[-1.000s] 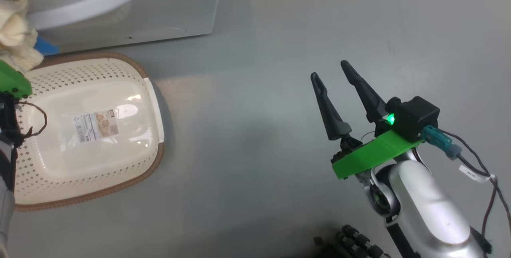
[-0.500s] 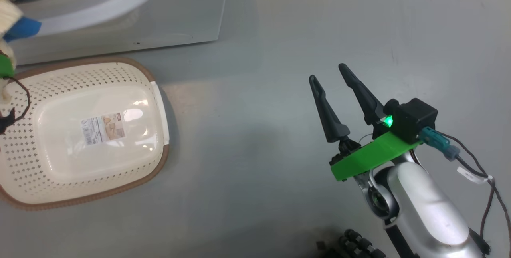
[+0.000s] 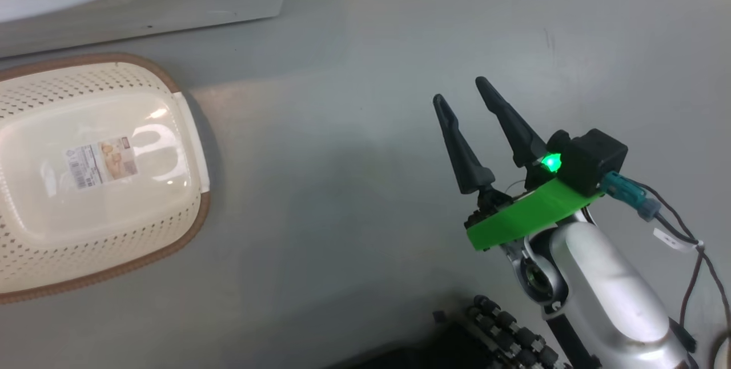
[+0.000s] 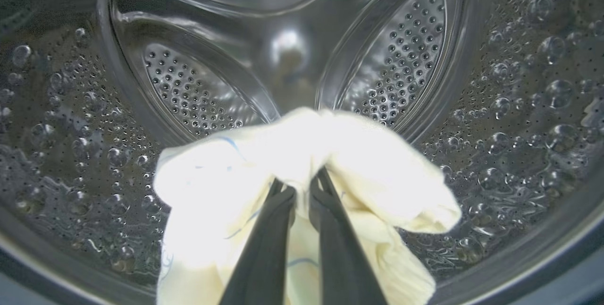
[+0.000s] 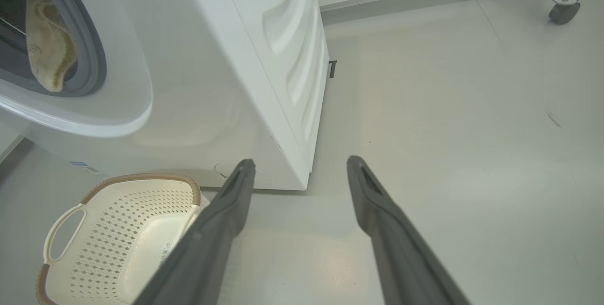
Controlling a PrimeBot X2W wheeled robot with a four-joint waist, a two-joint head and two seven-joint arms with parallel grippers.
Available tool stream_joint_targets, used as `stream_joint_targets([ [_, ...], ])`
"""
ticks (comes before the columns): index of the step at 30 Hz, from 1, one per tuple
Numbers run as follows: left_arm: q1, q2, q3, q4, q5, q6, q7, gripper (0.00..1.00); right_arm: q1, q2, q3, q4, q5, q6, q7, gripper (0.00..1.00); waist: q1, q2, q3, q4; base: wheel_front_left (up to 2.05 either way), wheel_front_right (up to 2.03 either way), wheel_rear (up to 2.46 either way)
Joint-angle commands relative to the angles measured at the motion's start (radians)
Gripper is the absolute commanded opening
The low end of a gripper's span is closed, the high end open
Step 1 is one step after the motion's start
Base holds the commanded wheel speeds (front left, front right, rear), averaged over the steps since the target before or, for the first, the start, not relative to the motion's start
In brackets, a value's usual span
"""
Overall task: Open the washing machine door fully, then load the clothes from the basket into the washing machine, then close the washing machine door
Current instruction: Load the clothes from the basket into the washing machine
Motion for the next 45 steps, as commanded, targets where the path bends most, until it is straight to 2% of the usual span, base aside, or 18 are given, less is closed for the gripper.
stream_joint_targets([
  [1, -0.053, 0.069, 0.018, -0.019, 0.002, -0.001, 0.011, 0.0, 0.006, -0.001, 0.019, -0.031, 0.009, 0.004, -0.01, 1.0, 0.0, 0.0, 0.023, -0.017, 0.0, 0.0, 0.0],
  [6, -0.224, 0.1, -0.039, 0.065, 0.03, -0.005, 0.033, 0.0, -0.012, -0.001, 0.045, -0.042, 0.036, 0.004, -0.01, 1.0, 0.0, 0.0, 0.058, -0.054, 0.0, 0.0, 0.0],
  [13, -0.402, 0.112, -0.11, 0.213, 0.054, -0.007, 0.004, 0.0, -0.019, -0.001, 0.067, -0.054, 0.066, 0.004, -0.01, 1.0, 0.0, 0.0, 0.091, -0.098, 0.0, 0.0, 0.0],
  [21, -0.484, 0.117, -0.216, 0.388, 0.068, -0.008, -0.031, 0.0, -0.025, -0.001, 0.079, -0.066, 0.084, 0.004, -0.01, 1.0, 0.0, 0.0, 0.125, -0.128, 0.0, 0.0, 0.0],
  [30, -0.513, 0.103, -0.27, 0.482, 0.053, -0.008, -0.059, 0.0, -0.024, -0.001, 0.082, -0.064, 0.087, 0.004, -0.01, 1.0, 0.0, 0.0, 0.124, -0.131, 0.0, 0.0, 0.0],
  [32, -0.51, 0.095, -0.282, 0.505, 0.038, -0.008, -0.057, 1.0, -0.024, -0.001, 0.079, -0.063, 0.085, 0.004, -0.01, 1.0, 0.0, 0.0, 0.116, -0.127, 0.0, 0.0, 0.0],
  [45, -0.388, 0.05, -0.396, 0.531, -0.102, -0.008, -0.148, 1.0, -0.01, -0.001, 0.023, -0.037, 0.025, 0.004, -0.01, 1.0, 0.0, 0.0, 0.006, -0.059, 0.0, 0.0, 0.0],
])
